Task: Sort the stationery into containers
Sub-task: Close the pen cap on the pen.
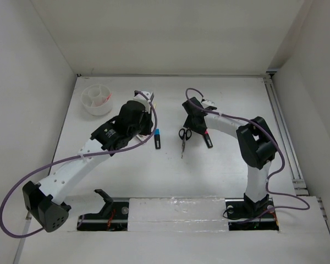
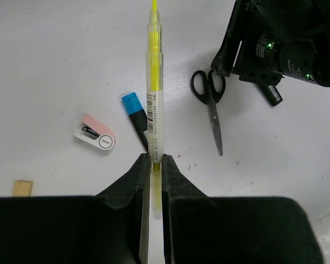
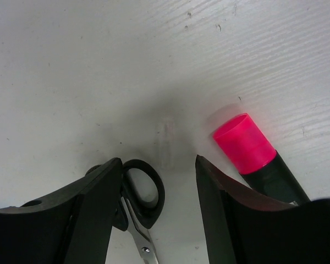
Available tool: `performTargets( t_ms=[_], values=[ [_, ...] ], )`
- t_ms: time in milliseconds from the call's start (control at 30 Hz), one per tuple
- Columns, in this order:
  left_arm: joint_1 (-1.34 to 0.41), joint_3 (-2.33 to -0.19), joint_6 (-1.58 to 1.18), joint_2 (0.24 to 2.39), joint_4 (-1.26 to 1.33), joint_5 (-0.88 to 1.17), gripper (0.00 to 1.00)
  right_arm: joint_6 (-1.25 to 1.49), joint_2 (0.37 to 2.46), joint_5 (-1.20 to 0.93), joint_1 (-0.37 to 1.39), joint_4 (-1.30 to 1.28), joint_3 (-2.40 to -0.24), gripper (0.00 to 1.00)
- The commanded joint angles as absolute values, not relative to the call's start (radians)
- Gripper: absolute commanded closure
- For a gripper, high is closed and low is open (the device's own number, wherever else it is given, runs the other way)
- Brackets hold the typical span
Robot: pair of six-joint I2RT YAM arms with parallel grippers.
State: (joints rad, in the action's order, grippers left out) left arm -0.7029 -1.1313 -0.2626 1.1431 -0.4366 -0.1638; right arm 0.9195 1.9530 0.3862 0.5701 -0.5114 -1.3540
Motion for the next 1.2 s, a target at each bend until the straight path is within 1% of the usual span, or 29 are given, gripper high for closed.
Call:
performTargets(
  t_ms=[0,100,533,667,700,833,900,933,1000,1033,1067,1167],
  values=[
    [-0.701,-1.121,-0.250,1.102,-0.396,-0.118,1.00,0.954,1.966,0.430,0.586,-0.557,-1.411,0.39],
    [-0.701,-1.121,-0.250,1.079,-0.396,-0.109,1.00,0.963,1.989,0.439,0.586,-0.578,-1.422,0.44],
    [-0.701,-1.112,-0.250,1.077,-0.396,-0.066,1.00,0.973,2.026,0.430,0.575,-0.588,-1.436,0.44],
    [-0.701,-1.112,-0.250,1.077,-0.396,-0.066,1.00,0.973,2.036,0.430,0.575,-0.588,-1.436,0.53],
    [-0.701,-1.112,-0.250,1.077,-0.396,-0.066,1.00,0.973,2.036,0.430,0.575,-0.597,-1.436,0.61],
    [-0.701,-1.121,-0.250,1.077,-0.396,-0.066,1.00,0.973,2.036,0.430,0.566,-0.606,-1.436,0.69],
    [-0.701,-1.121,-0.250,1.077,-0.396,-0.066,1.00,0.973,2.046,0.420,0.566,-0.606,-1.427,0.77],
    [-0.701,-1.121,-0.250,1.077,-0.396,-0.066,1.00,0.973,2.046,0.420,0.557,-0.606,-1.427,0.83],
    [-0.701,-1.121,-0.250,1.087,-0.396,-0.066,1.00,0.973,2.046,0.411,0.557,-0.594,-1.414,0.90],
    [-0.701,-1.121,-0.250,1.088,-0.396,-0.066,1.00,0.973,2.046,0.402,0.546,-0.580,-1.414,0.97],
    [-0.701,-1.121,-0.250,1.088,-0.396,-0.066,1.00,0.973,2.046,0.402,0.546,-0.580,-1.404,1.00],
    [-0.701,-1.112,-0.250,1.088,-0.396,-0.066,1.00,0.951,2.033,0.402,0.537,-0.557,-1.404,1.00]
  ],
)
